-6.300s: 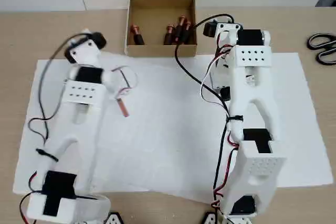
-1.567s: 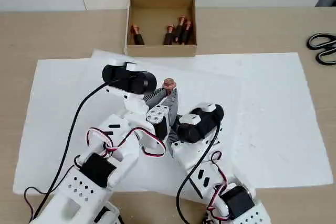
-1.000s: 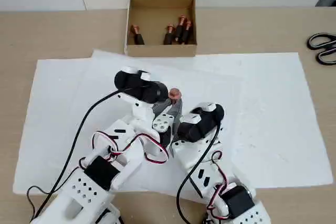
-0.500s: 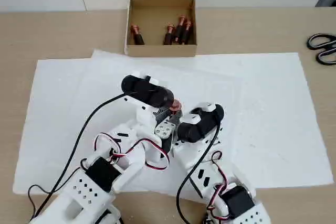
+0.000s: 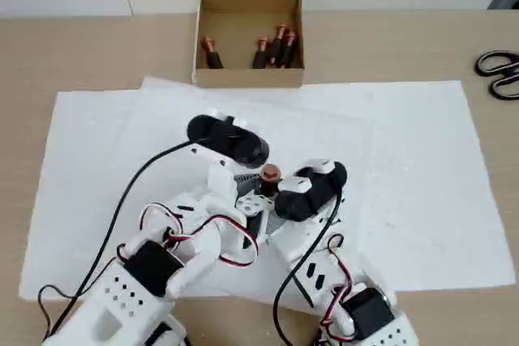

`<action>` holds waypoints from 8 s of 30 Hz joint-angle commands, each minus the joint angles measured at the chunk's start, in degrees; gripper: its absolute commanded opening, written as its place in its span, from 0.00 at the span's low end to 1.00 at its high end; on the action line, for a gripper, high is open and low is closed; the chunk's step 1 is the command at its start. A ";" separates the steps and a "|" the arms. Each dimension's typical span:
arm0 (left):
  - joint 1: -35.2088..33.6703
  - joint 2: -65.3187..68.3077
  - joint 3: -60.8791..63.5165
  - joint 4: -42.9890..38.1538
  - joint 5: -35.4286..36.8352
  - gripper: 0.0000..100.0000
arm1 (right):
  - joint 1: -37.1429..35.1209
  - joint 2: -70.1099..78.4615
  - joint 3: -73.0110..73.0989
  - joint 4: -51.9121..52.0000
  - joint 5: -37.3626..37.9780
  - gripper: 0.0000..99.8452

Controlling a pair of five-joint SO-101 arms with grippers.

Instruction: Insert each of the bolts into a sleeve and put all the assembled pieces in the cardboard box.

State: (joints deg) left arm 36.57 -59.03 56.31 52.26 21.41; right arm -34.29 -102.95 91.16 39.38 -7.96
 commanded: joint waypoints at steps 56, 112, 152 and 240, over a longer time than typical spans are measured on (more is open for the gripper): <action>-47.91 -32.70 -6.29 26.20 -20.75 0.24 | 13.41 108.18 -83.87 -42.42 3.78 0.00; -49.32 -33.05 -7.25 26.55 -20.75 0.24 | 16.31 172.00 -182.33 0.57 3.96 0.19; -49.67 -45.19 -5.85 23.03 -33.14 0.24 | 10.59 84.26 -161.14 58.15 3.60 0.19; -49.67 -45.19 35.38 14.42 -18.02 0.24 | 34.07 -1.01 4.48 16.75 3.69 0.19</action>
State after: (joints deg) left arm -12.92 -103.69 92.00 67.56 3.03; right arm -0.79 -103.21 95.65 57.23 -4.70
